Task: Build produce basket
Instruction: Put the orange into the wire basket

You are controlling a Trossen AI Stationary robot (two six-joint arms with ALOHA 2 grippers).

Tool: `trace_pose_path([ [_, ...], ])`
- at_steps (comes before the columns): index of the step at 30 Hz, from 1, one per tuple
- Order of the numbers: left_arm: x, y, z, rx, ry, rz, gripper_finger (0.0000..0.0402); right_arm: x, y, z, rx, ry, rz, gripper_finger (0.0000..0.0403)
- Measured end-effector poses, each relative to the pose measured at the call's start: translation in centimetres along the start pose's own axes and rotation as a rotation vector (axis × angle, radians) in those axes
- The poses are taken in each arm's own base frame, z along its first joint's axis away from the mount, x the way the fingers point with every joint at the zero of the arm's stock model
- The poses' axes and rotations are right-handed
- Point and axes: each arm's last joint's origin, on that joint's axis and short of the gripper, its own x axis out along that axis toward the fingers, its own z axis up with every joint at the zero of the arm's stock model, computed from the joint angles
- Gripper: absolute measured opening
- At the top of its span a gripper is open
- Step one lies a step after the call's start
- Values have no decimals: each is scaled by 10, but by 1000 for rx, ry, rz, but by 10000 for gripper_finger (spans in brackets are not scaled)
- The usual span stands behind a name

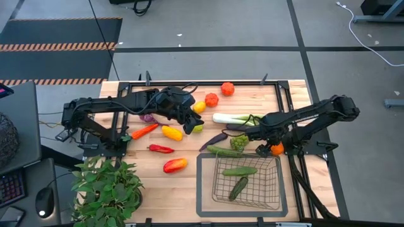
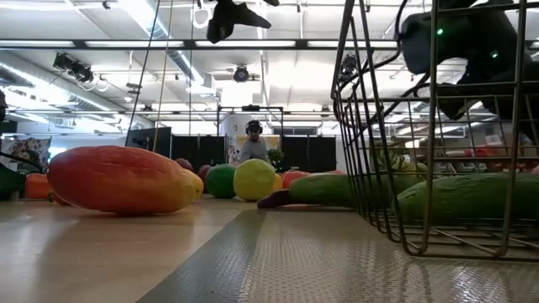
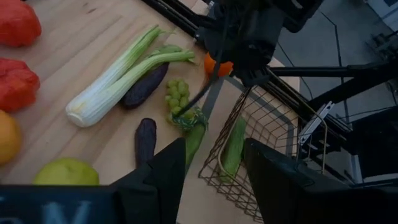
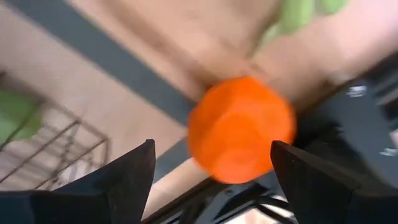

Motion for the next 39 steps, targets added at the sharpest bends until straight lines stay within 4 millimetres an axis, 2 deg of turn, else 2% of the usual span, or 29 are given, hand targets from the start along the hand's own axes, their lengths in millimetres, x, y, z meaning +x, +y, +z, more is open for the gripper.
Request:
trace_pose_path([
  [9, 0, 0, 0, -14, 0, 0, 172, 1, -7, 8, -2, 47, -60, 321],
  [18, 0, 0, 0, -14, 0, 0, 172, 17, 1, 18, -68, 178, -106, 320],
  [21, 0, 0, 0, -15, 0, 0, 172, 23, 1, 25, -49, 175, -126, 318],
  [27, 0, 0, 0, -14, 4, 3, 172, 26, 0, 34, -9, 202, -82, 318],
  [39, 0, 0, 0, -15, 5, 4, 172, 35, 0, 36, 2, 251, -75, 301],
])
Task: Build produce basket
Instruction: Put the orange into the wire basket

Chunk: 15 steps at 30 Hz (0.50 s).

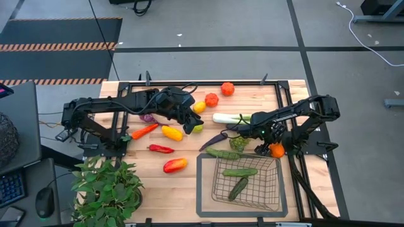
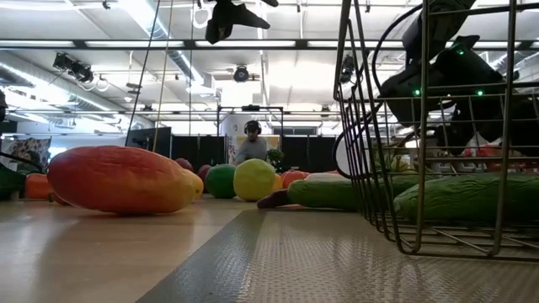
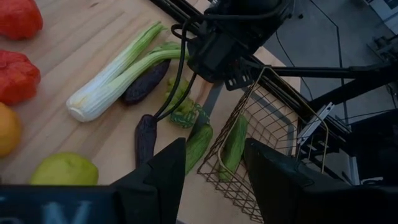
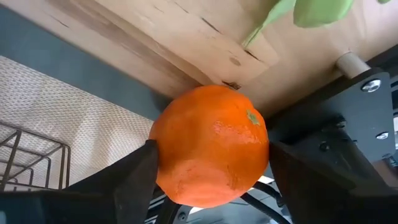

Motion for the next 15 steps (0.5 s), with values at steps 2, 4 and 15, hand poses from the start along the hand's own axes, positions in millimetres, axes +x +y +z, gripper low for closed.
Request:
trace_pose_path([
  [2, 0, 0, 0, 0, 0, 0, 172, 0, 0, 0, -15, -3, -4, 292],
  [4, 0, 0, 0, 0, 0, 0, 172, 0, 0, 0, -24, -4, -5, 280],
  [15, 0, 0, 0, 0, -1, 0, 172, -34, 0, 3, -43, -85, 38, 204],
])
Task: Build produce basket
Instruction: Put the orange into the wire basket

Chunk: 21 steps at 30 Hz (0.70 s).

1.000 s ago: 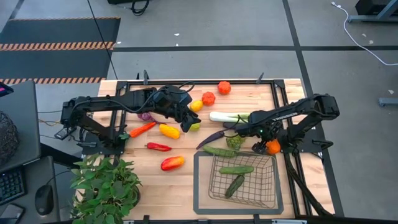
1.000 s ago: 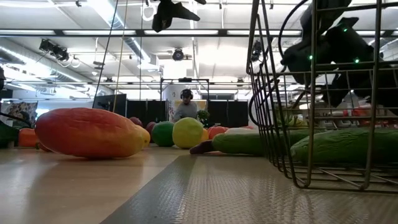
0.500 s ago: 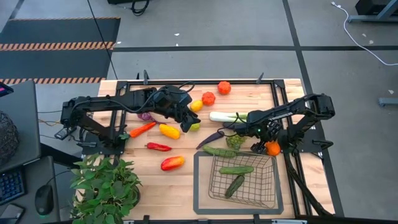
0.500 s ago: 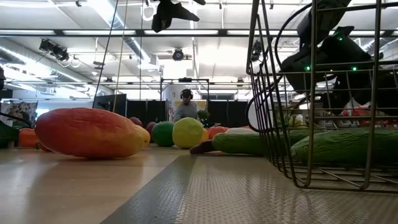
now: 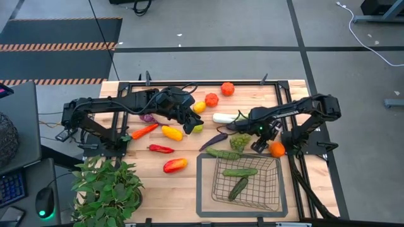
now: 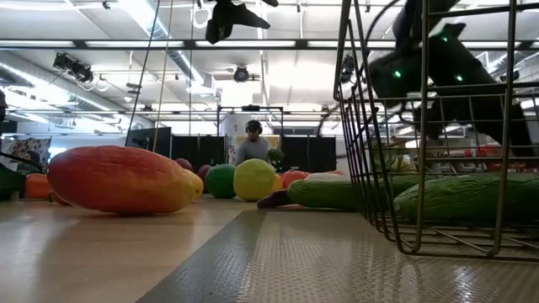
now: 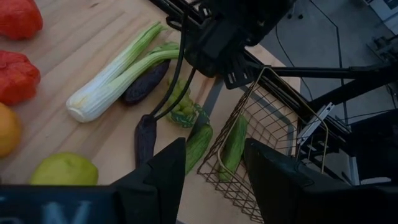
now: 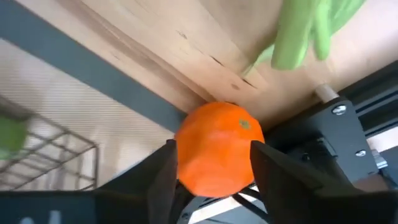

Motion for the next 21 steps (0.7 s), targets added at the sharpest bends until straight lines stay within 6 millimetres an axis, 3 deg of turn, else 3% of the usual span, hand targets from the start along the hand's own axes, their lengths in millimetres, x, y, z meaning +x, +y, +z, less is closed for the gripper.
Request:
trace_pose_path([
  [4, 0, 0, 0, 0, -1, 0, 172, -13, 1, 1, 2, -26, 32, 186],
  [8, 0, 0, 0, -11, -1, 0, 172, -8, -5, 0, -14, 23, 23, 200],
  [16, 0, 0, 0, -17, 0, 0, 172, 12, -16, -9, -18, 153, -43, 300],
  [21, 0, 0, 0, -16, 0, 0, 172, 15, -14, -9, 12, 169, 6, 366],
])
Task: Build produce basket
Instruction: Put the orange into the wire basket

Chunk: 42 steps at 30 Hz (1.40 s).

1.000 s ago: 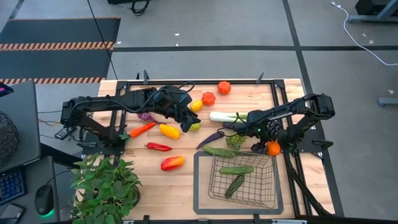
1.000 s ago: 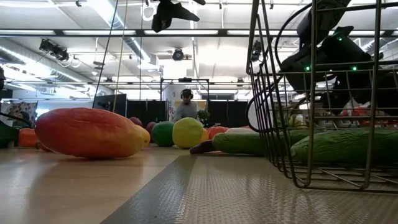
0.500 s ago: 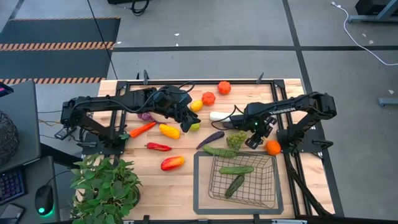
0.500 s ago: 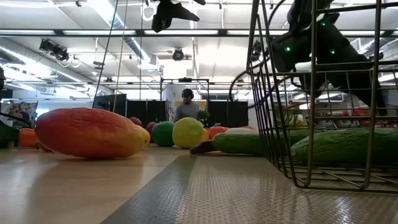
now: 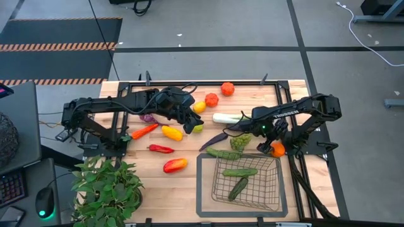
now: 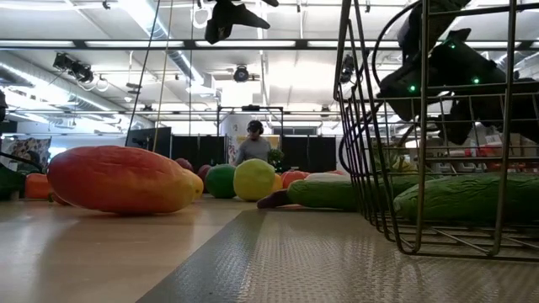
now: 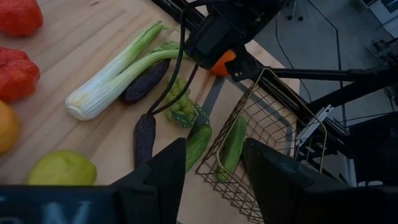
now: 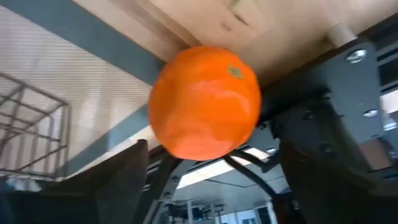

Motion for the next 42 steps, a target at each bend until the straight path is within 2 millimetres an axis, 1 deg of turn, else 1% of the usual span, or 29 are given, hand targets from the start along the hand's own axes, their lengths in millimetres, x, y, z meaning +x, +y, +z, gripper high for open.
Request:
trace_pose_path([
  [2, 0, 0, 0, 1, 0, 0, 172, -1, 1, 1, 14, -4, 18, 387],
  [4, 0, 0, 0, 18, 0, 0, 172, -1, 1, 1, 39, -1, 23, 396],
  [8, 0, 0, 0, 51, 1, 0, 172, 1, 1, 1, 103, -2, 23, 386],
  [11, 0, 0, 0, 53, 1, 0, 172, 2, 2, 3, 120, -6, 22, 378],
  [18, 0, 0, 0, 52, 1, 0, 172, 3, 4, 7, 184, -33, 45, 375],
  [24, 0, -2, -2, 48, 13, -14, 172, 19, 2, 9, 303, 1, 79, 375],
  [28, 0, -3, -4, 49, 31, -11, 172, 29, 0, 11, 347, 4, 82, 373],
  [34, 0, -2, -7, 48, 56, 2, 172, 28, 1, 12, 349, -12, 83, 372],
  [38, 0, -1, -6, 49, 55, 3, 172, 28, 1, 10, 330, 23, 103, 352],
  [42, 0, -1, -6, 55, 55, 3, 172, 29, 2, 8, 307, 38, 101, 310],
])
